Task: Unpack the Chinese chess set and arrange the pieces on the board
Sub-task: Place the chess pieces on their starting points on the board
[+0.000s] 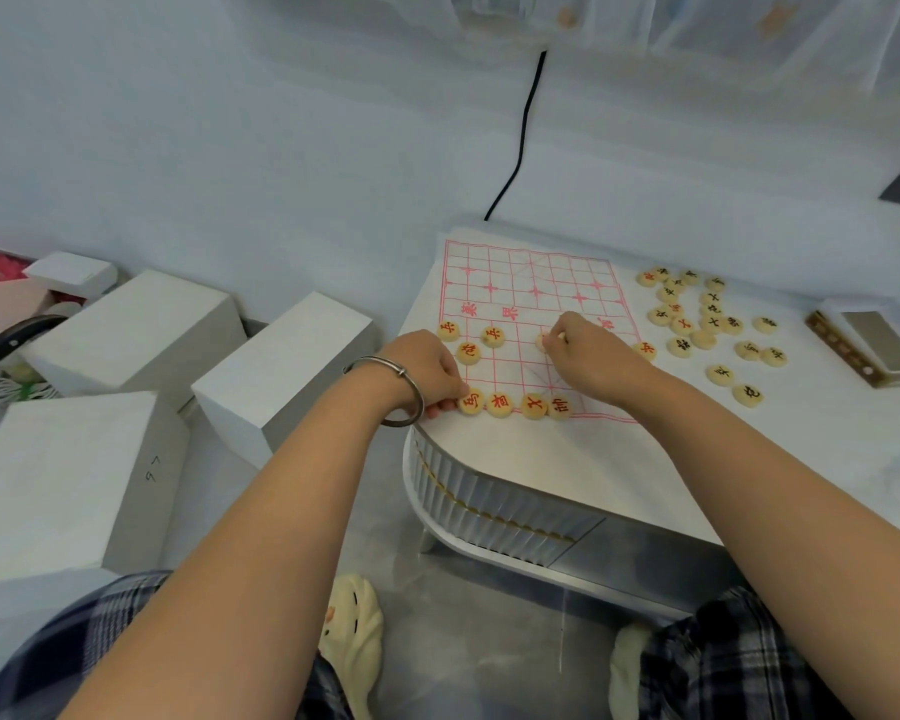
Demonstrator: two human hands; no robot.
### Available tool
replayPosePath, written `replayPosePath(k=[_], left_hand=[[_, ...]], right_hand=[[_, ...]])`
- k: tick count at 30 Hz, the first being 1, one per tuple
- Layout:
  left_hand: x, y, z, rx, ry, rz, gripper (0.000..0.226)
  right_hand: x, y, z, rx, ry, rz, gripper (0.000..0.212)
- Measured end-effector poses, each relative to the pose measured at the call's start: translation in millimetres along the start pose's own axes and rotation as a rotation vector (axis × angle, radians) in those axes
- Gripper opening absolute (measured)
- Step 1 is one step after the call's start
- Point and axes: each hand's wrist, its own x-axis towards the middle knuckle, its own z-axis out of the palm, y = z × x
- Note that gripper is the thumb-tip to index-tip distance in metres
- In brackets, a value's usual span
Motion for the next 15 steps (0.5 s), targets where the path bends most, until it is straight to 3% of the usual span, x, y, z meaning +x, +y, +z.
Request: replayPosePath(k=[4,15], left_hand=[[3.0,1.6,2.5,0.027,0.034,0.018,0.018],[4.7,1.1,0.2,0.136,0.134,0.018,0.024]], right_hand=[[0.0,3.2,1.9,0.075,-0.039,0.011,0.009],[-2.2,4.2,-0.1,0.021,0.081,-0.107,0.009]])
